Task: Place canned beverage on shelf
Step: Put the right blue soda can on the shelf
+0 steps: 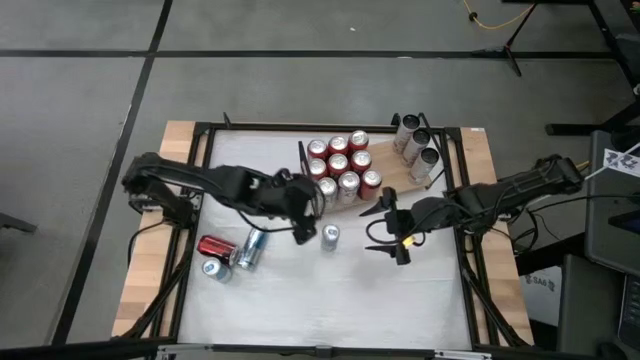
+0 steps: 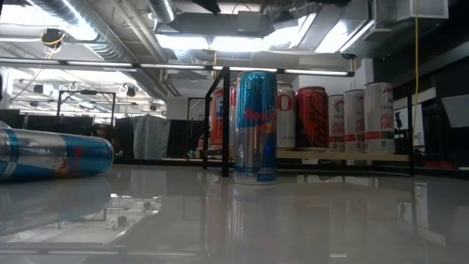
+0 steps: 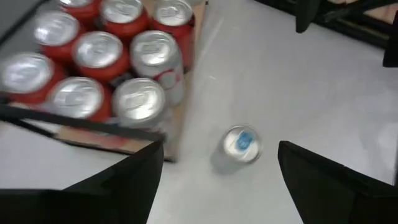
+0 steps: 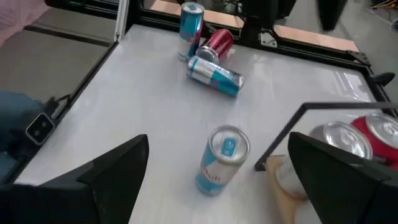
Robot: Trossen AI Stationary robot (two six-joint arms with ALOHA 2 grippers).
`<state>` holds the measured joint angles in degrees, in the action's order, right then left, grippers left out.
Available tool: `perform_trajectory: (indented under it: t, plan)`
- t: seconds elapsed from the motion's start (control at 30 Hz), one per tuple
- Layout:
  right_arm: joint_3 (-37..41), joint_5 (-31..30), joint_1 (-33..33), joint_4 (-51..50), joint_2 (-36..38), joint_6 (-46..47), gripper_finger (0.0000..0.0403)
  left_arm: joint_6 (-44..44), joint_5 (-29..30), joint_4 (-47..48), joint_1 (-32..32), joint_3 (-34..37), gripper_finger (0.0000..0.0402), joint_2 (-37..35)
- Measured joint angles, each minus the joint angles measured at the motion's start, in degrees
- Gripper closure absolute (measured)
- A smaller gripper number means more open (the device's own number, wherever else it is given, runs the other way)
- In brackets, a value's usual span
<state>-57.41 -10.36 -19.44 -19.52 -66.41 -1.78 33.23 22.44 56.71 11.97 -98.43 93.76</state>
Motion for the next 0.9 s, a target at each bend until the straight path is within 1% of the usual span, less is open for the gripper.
perform_trajectory:
  t: [0.1, 0.23, 0.33, 0.4, 0.5, 0.6, 0.77, 0.9]
  plan:
    - [-3.65, 1.33, 0.73, -0.37, -3.56, 0.03, 0.0027, -3.01, 1.57, 2.78, 0.69, 0.00, 0.0095, -2.79]
    - [-8.64, 1.93, 1.86, -2.28, -8.18, 0.02, 0.0027, -6.23, 5.09, 6.42, 2.33, 0.00, 0.0095, -5.29]
    - [-11.88, 2.47, 1.99, -3.52, -11.74, 0.65, 0.0027, -7.09, 6.34, 9.68, 3.12, 0.48, 0.0095, -6.74]
    - [-13.42, 2.47, 1.89, -3.55, -13.92, 1.46, 0.0027, -7.10, 7.05, 10.85, 3.44, 2.32, 0.0095, -8.05]
    - [-15.28, 2.53, 1.88, -4.00, -16.96, 1.90, 0.0027, -7.05, 6.80, 9.92, 3.45, 7.81, 0.0095, -11.22]
    - [-16.10, 2.55, 1.84, -4.28, -19.51, 4.51, 0.0027, -7.01, 5.52, 6.23, 3.45, 15.75, 0.0095, -15.45]
    - [-16.11, 2.43, 1.84, -4.27, -22.36, 6.98, 0.0027, -8.23, 2.01, -6.32, 3.45, 30.55, 0.0095, -23.46]
    - [-16.11, 1.11, 1.86, -3.75, -24.73, 7.52, 0.0027, -8.33, 0.31, -15.05, 3.15, 39.72, 0.0095, -27.88]
